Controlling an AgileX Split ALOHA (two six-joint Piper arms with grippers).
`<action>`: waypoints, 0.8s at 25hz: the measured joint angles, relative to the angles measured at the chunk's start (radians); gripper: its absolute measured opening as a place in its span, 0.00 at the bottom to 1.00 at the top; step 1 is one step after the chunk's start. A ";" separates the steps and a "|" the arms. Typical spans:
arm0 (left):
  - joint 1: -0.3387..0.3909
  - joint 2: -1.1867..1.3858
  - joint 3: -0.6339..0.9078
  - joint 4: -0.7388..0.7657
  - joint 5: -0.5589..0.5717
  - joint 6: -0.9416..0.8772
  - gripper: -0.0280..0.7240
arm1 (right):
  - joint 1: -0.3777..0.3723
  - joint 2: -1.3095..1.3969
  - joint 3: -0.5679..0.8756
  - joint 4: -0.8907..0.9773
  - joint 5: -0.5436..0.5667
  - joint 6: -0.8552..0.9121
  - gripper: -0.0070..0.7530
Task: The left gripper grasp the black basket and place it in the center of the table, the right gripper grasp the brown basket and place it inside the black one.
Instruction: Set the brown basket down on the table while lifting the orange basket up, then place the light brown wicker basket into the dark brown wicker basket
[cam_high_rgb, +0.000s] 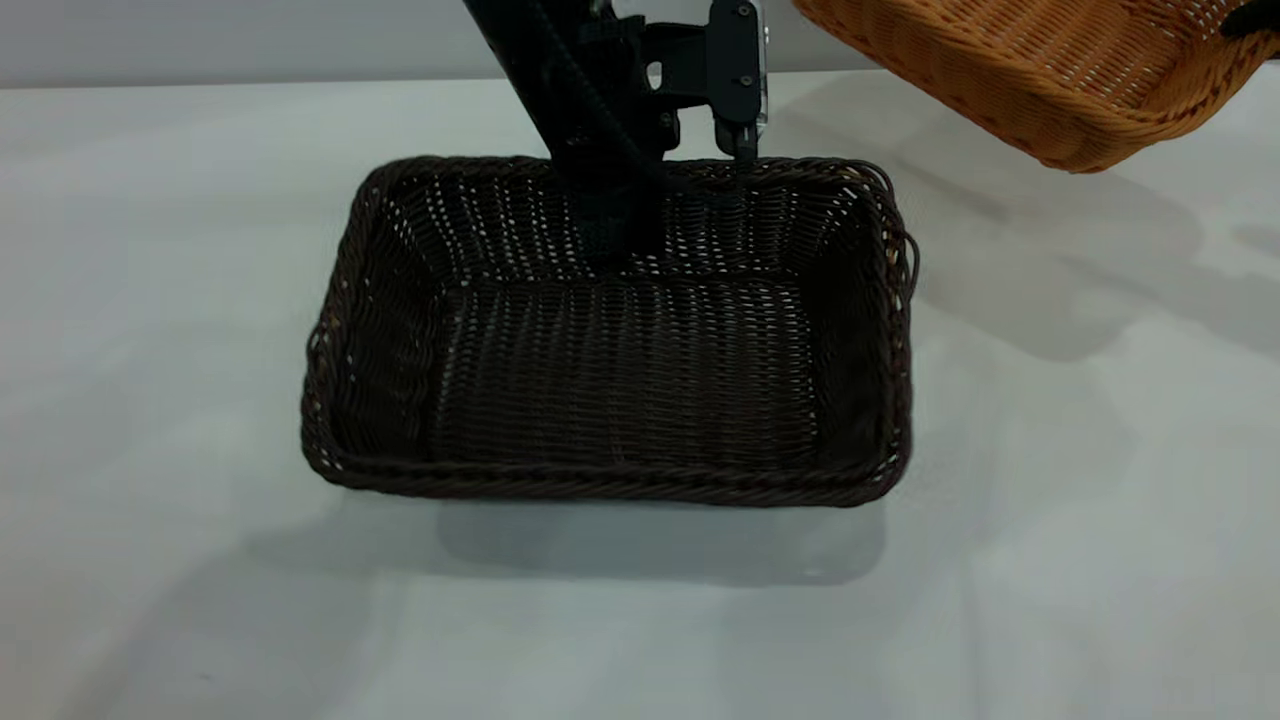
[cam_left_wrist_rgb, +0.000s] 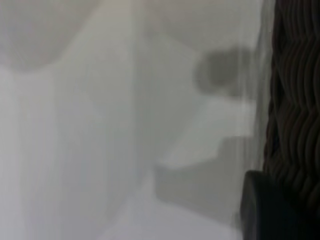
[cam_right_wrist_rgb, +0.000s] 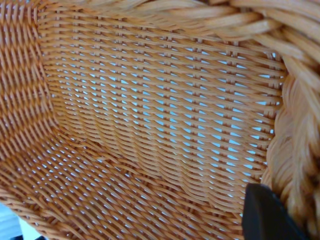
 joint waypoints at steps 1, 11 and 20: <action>0.000 0.003 0.000 0.000 -0.004 -0.024 0.29 | 0.000 0.000 -0.001 0.000 0.004 0.000 0.10; -0.003 -0.025 0.002 -0.005 -0.023 -0.069 0.69 | 0.000 0.000 -0.002 -0.001 0.050 0.000 0.10; 0.160 -0.258 0.002 -0.011 0.297 -0.206 0.71 | 0.000 0.000 -0.004 -0.058 0.103 0.026 0.10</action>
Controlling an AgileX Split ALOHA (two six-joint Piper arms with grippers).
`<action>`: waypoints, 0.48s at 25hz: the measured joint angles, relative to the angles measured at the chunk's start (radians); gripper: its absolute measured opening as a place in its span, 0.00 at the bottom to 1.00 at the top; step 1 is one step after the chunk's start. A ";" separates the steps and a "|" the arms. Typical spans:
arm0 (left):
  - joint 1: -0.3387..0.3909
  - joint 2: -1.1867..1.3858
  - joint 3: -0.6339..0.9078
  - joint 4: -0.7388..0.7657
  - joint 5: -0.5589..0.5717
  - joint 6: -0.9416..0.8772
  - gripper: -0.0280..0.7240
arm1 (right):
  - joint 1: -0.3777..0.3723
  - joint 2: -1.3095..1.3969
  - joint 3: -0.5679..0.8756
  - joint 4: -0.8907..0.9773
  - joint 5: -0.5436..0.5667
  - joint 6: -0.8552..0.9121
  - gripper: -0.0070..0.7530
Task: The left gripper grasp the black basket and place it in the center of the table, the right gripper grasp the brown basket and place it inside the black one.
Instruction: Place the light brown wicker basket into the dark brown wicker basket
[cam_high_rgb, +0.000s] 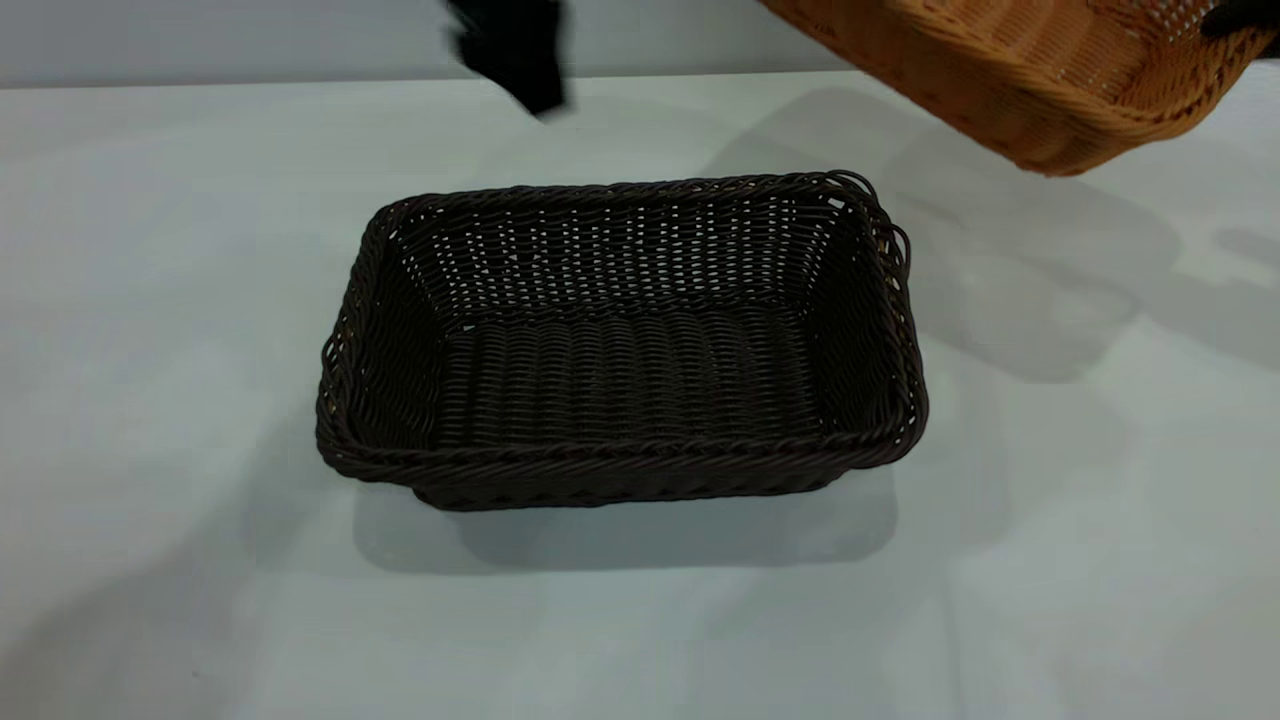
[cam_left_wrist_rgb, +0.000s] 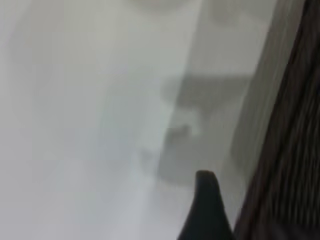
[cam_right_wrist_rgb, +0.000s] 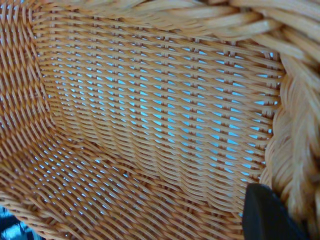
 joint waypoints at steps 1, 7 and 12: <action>0.036 -0.015 0.000 0.000 0.028 -0.019 0.71 | 0.001 0.000 0.000 -0.013 0.005 0.006 0.10; 0.241 -0.060 0.000 -0.059 0.065 -0.139 0.71 | 0.059 -0.001 0.000 -0.074 0.062 0.059 0.10; 0.354 -0.060 0.000 -0.140 0.061 -0.155 0.71 | 0.178 -0.037 -0.001 -0.187 0.102 0.162 0.10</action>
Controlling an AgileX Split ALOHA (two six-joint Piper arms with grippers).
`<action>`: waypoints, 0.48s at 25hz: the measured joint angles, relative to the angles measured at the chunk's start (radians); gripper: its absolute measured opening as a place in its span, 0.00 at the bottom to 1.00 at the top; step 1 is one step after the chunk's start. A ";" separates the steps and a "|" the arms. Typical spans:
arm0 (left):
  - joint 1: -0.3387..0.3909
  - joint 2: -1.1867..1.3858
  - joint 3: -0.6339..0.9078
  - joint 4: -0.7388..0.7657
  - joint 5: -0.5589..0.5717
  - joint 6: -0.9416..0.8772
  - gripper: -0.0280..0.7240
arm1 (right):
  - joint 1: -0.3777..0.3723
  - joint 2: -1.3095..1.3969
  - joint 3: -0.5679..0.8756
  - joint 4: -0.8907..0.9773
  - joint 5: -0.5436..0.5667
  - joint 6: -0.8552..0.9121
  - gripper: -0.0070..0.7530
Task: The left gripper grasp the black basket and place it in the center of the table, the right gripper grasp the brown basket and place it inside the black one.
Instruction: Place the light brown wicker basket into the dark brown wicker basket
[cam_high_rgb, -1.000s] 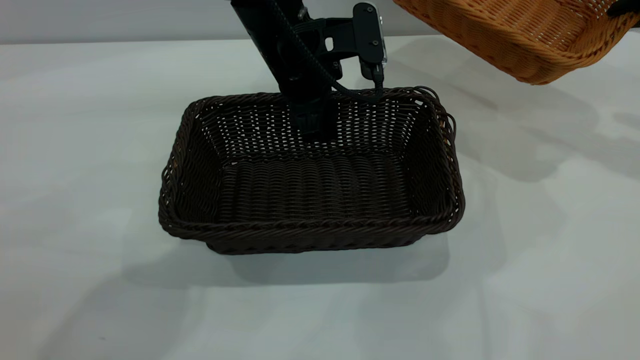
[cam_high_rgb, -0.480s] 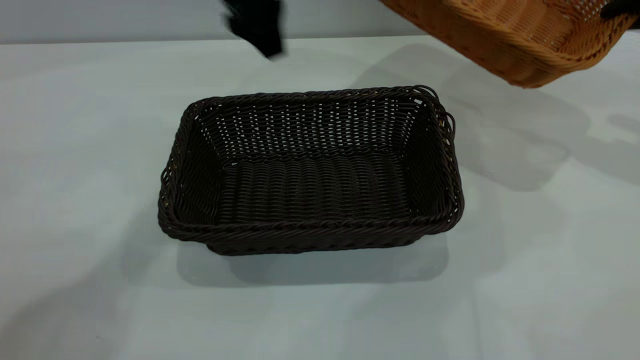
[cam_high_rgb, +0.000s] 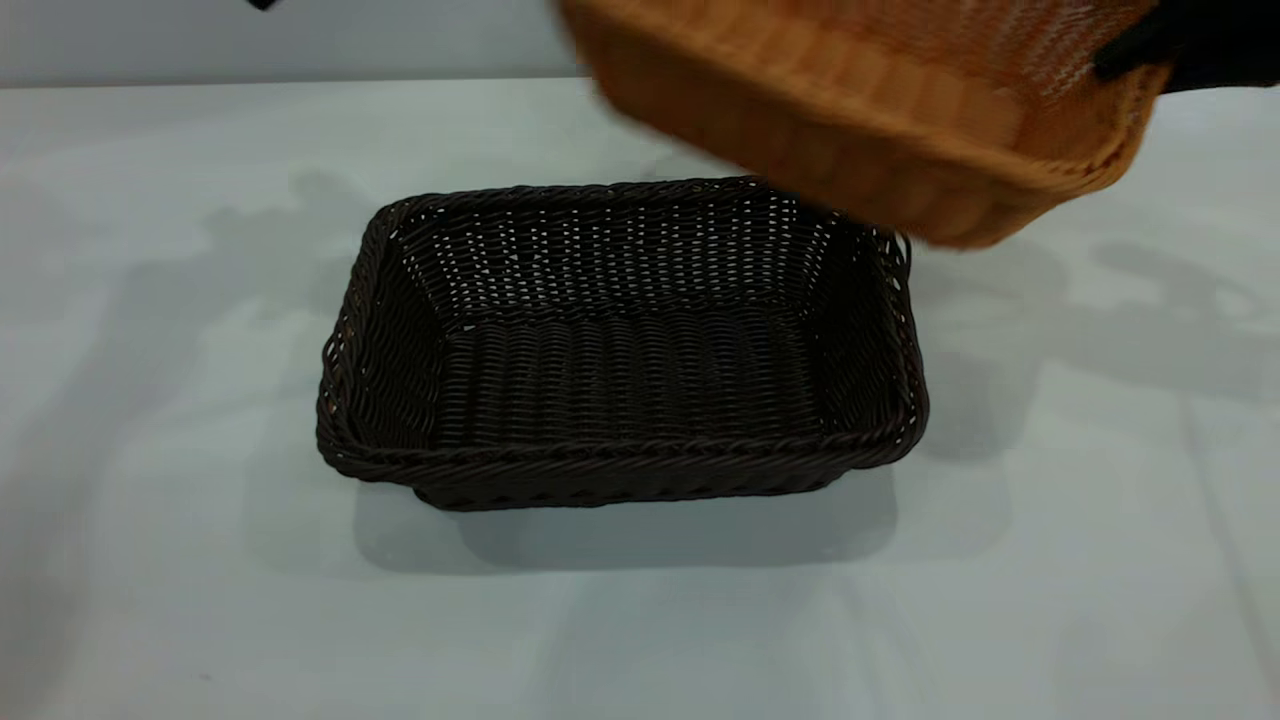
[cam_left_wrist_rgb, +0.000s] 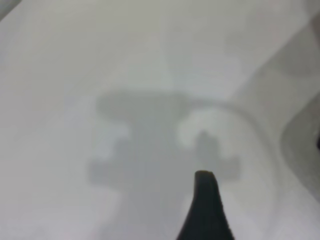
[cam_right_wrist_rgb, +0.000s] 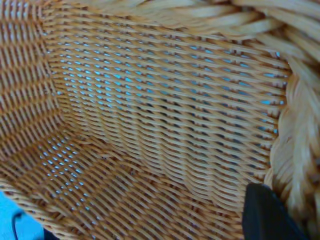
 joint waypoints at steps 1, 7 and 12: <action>0.016 0.000 0.000 -0.014 0.000 0.000 0.71 | 0.020 -0.007 0.000 -0.019 0.012 0.019 0.10; 0.051 0.000 0.000 -0.049 -0.001 -0.002 0.71 | 0.197 -0.027 0.000 -0.111 0.023 0.131 0.10; 0.051 0.000 0.000 -0.060 0.023 -0.001 0.71 | 0.342 -0.027 0.000 -0.196 -0.044 0.177 0.10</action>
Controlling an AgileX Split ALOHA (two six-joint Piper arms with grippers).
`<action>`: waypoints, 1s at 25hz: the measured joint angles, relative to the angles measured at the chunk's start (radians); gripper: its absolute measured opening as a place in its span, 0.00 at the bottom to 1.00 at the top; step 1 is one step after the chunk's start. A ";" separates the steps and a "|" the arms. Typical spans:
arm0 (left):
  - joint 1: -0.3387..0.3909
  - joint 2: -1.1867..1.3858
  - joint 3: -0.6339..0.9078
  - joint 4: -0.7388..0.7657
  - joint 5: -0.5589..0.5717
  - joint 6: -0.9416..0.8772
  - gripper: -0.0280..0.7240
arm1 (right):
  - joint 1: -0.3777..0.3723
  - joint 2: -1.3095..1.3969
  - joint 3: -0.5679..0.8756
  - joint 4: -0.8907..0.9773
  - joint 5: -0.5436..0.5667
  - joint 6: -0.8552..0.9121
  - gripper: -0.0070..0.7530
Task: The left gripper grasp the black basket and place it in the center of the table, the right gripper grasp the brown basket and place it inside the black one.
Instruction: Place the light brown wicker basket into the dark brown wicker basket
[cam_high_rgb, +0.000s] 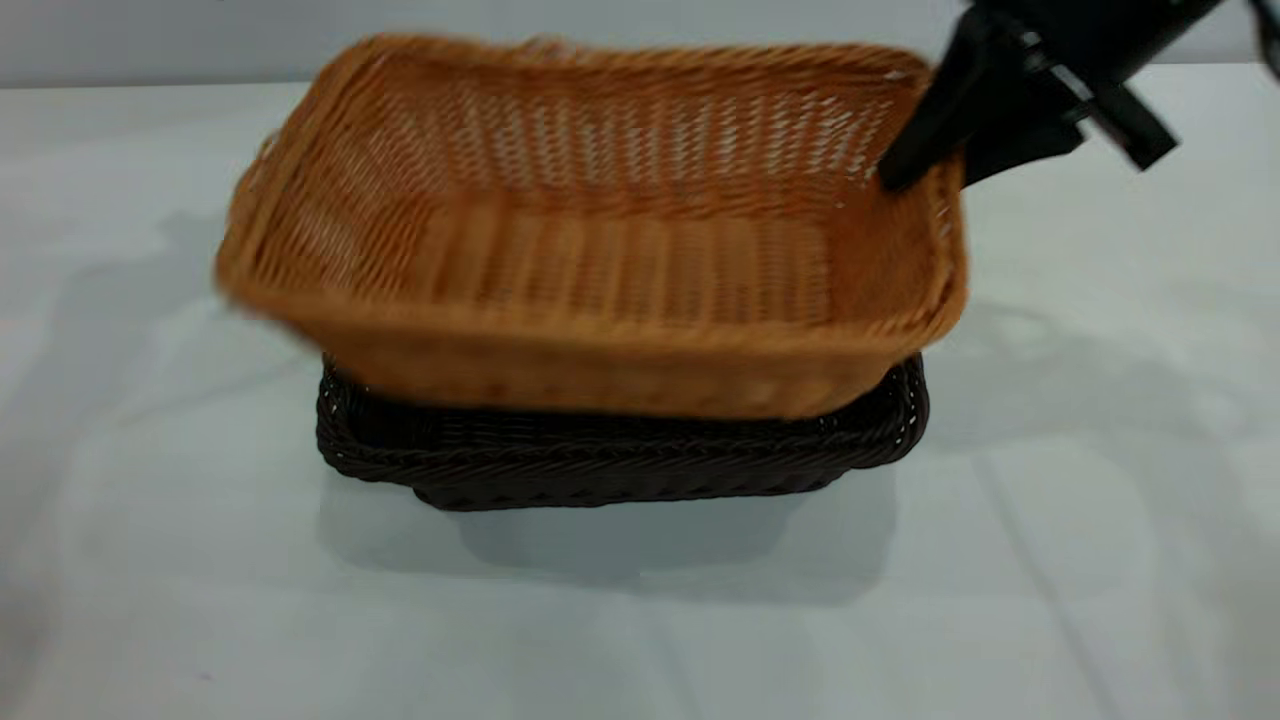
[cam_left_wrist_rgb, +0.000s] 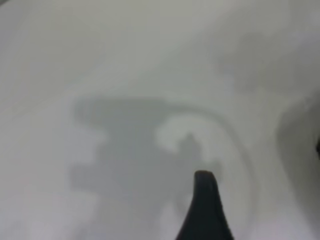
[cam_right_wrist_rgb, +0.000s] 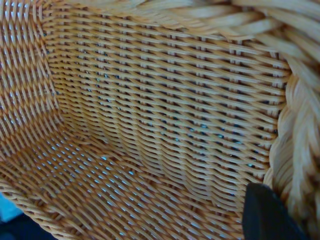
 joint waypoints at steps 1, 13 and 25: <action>0.000 0.000 0.000 -0.004 0.006 0.000 0.71 | 0.020 0.000 0.000 -0.004 -0.013 0.000 0.10; 0.000 0.000 0.000 -0.010 0.036 -0.001 0.71 | 0.038 0.024 0.000 -0.044 -0.110 0.001 0.10; 0.000 0.000 0.000 -0.010 0.036 0.000 0.71 | 0.038 0.057 0.000 -0.034 -0.151 -0.030 0.33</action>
